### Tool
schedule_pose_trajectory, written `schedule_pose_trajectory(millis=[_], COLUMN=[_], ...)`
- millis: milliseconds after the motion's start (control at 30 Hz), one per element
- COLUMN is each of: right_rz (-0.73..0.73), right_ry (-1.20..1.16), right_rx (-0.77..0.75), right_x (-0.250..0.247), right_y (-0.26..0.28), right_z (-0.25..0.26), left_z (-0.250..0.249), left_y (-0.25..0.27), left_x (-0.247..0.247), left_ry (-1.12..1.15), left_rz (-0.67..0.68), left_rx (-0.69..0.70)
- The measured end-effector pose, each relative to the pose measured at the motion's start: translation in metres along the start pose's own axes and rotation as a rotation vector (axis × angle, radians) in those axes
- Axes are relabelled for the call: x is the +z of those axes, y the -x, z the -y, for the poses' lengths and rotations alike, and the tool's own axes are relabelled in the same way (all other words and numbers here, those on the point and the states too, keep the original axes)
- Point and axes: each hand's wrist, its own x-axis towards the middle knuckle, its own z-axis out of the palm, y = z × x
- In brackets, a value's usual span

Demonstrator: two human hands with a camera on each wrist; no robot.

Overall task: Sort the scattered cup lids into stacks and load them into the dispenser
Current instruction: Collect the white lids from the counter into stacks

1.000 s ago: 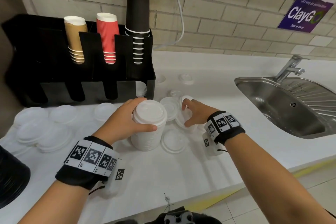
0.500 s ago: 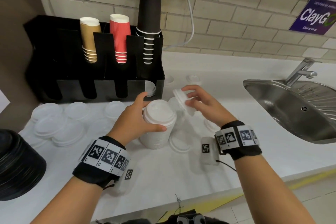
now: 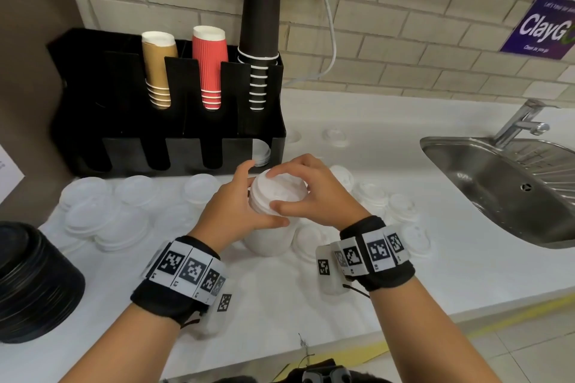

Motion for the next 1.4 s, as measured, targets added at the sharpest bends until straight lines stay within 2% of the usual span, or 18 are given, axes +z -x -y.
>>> schedule_pose_trajectory(millis=[100, 167, 267, 300, 400, 533, 667, 867, 1067, 1233, 1400], right_rz=[0.001, -0.01, -0.051, -0.071, -0.078, 0.044, 0.072, 0.084, 0.077, 0.063, 0.118], right_ry=[0.022, 0.006, -0.029, -0.043, -0.149, -0.441, -0.452, -0.643, -0.693, -0.719, -0.741], right_rx=[0.014, 0.026, 0.017, 0.017, 0.112, 0.405, 0.626, 0.722, 0.764, 0.801, 0.864], right_x=[0.003, 0.005, 0.01, 0.011, 0.011, 0.018, 0.031, 0.038, 0.036, 0.036, 0.031], right_y=[0.002, 0.005, 0.013, 0.016, 0.025, 0.041, 0.047, 0.047, 0.038, 0.031, 0.026], right_z=[0.002, 0.002, 0.003, 0.002, -0.001, 0.0, 0.003, 0.008, 0.006, 0.009, 0.007], left_z=[-0.003, -0.002, -0.004, -0.009, -0.026, -0.031, -0.023, -0.019, -0.018, -0.018, -0.019], left_y=[0.002, 0.004, 0.005, 0.004, -0.002, -0.007, -0.007, -0.004, -0.001, 0.0, 0.003], left_x=[-0.001, -0.005, -0.018, -0.02, -0.017, -0.006, -0.005, -0.003, -0.002, 0.002, 0.004], left_ry=[-0.04, -0.019, 0.155, 0.229, 0.294, 0.228, 0.224, 0.247, 0.266, 0.294, 0.383], left_rz=[0.028, 0.105, 0.279, 0.292, 0.208, 0.216, 0.251, 0.294, 0.315, 0.267, 0.237], left_rx=[-0.013, -0.037, -0.107, -0.158, -0.342, -0.414, -0.512, -0.585, -0.635, -0.638, -0.687])
